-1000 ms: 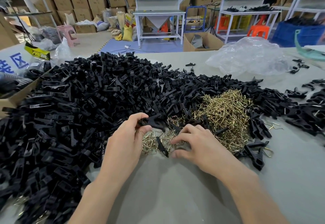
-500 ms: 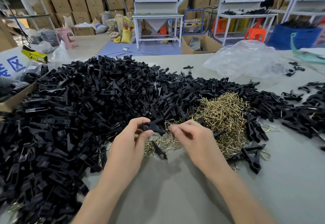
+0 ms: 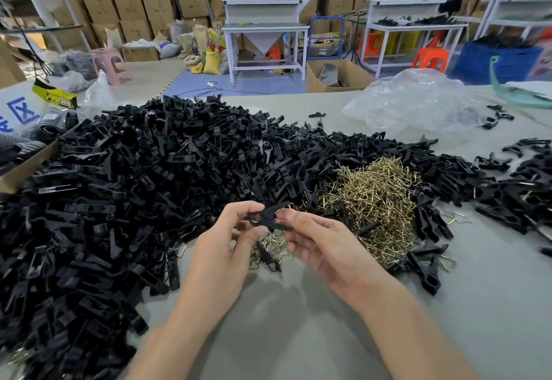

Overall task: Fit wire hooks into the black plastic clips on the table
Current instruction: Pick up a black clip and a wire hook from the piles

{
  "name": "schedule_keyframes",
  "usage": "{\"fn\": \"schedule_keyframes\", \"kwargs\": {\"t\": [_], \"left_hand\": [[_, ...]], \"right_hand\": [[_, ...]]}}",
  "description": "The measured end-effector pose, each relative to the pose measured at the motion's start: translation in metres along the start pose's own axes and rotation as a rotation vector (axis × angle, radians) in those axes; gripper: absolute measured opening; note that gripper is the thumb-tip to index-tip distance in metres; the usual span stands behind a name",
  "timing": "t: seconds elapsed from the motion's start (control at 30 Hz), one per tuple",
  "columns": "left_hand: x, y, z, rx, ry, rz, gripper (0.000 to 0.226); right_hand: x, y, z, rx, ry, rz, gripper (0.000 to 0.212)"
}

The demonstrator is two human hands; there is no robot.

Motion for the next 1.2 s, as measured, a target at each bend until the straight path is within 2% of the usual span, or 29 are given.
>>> {"fn": "schedule_keyframes", "kwargs": {"t": [0.1, 0.27, 0.73, 1.2], "left_hand": [[0.0013, 0.0030, 0.0010, 0.012, -0.001, 0.000, 0.040], [-0.0017, 0.0028, 0.0004, 0.000, 0.021, 0.040, 0.042], [-0.0028, 0.0027, 0.0012, -0.006, 0.032, 0.066, 0.040], [0.0006, 0.0026, 0.0004, -0.005, 0.038, 0.043, 0.045]], "right_hand": [[0.0064, 0.0025, 0.0017, 0.025, -0.059, -0.029, 0.023], [-0.0017, -0.0041, 0.0017, 0.006, -0.001, -0.048, 0.027], [0.0020, 0.0016, 0.0020, 0.021, -0.056, -0.057, 0.033], [0.0031, 0.0027, -0.0006, -0.010, -0.052, -0.161, 0.027]]}}
Point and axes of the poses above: each hand's wrist, its own z-axis away from the middle knuckle, its own x-axis out of the palm, y = z × x, the point moved 9 cm from there along -z, towards the middle knuckle, and after that the axes turned 1 degree about -z, right-handed, at the moved point
